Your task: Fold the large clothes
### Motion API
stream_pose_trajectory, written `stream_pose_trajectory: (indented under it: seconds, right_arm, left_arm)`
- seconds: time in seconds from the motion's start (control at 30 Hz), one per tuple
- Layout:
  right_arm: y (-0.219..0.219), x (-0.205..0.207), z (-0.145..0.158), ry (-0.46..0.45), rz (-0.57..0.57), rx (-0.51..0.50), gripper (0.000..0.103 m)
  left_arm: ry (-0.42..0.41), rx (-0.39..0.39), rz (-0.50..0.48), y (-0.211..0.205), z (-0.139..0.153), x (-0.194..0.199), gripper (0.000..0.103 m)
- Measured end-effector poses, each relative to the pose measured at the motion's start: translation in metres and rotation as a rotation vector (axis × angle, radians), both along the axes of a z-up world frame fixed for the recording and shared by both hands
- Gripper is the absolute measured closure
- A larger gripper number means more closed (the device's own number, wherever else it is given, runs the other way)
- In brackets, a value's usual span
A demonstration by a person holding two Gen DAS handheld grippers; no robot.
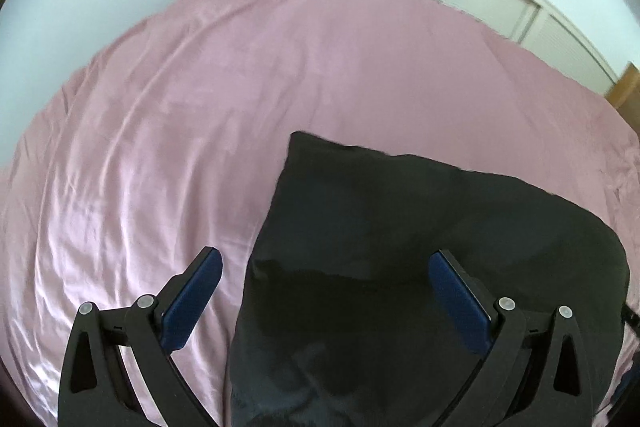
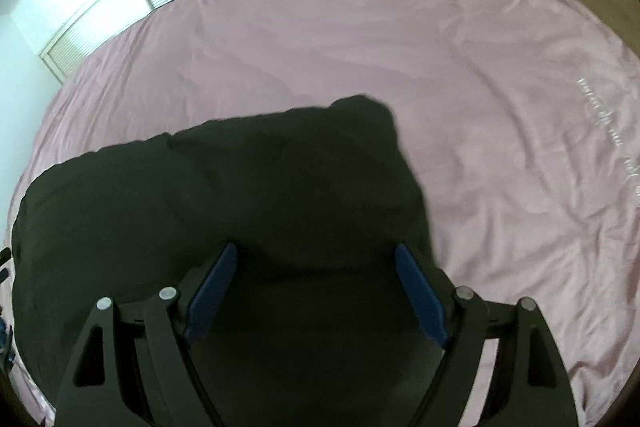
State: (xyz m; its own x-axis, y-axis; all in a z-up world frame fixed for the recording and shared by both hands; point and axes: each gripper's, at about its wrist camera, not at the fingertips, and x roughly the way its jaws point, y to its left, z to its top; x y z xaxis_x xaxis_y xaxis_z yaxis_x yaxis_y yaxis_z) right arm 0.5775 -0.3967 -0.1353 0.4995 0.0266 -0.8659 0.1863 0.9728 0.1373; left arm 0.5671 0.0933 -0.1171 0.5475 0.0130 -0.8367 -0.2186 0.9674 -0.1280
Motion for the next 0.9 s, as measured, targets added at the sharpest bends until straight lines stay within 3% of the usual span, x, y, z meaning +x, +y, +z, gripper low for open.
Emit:
stream_pose_trajectory:
  seconds: [0.1, 0.37, 0.53, 0.7, 0.9]
  right_arm:
    - [0.003, -0.018, 0.014, -0.027, 0.035, -0.012, 0.022]
    - [0.09, -0.027, 0.041, -0.129, 0.217, -0.001, 0.022]
    - [0.123, -0.017, 0.03, -0.114, 0.311, 0.032, 0.022]
    - [0.091, -0.013, 0.01, -0.064, 0.23, 0.039, 0.021]
    - [0.04, -0.026, 0.001, -0.008, 0.108, -0.031, 0.016]
  left_arm:
    - [-0.031, 0.017, -0.055, -0.019, 0.007, -0.014, 0.001]
    - [-0.077, 0.03, -0.23, -0.117, 0.018, -0.024, 0.001]
    - [0.049, 0.036, -0.252, -0.137, -0.016, -0.001, 0.001]
    - [0.028, 0.05, -0.197, -0.123, -0.012, -0.01, 0.001]
    - [-0.03, 0.146, -0.201, -0.124, 0.002, -0.043, 0.001]
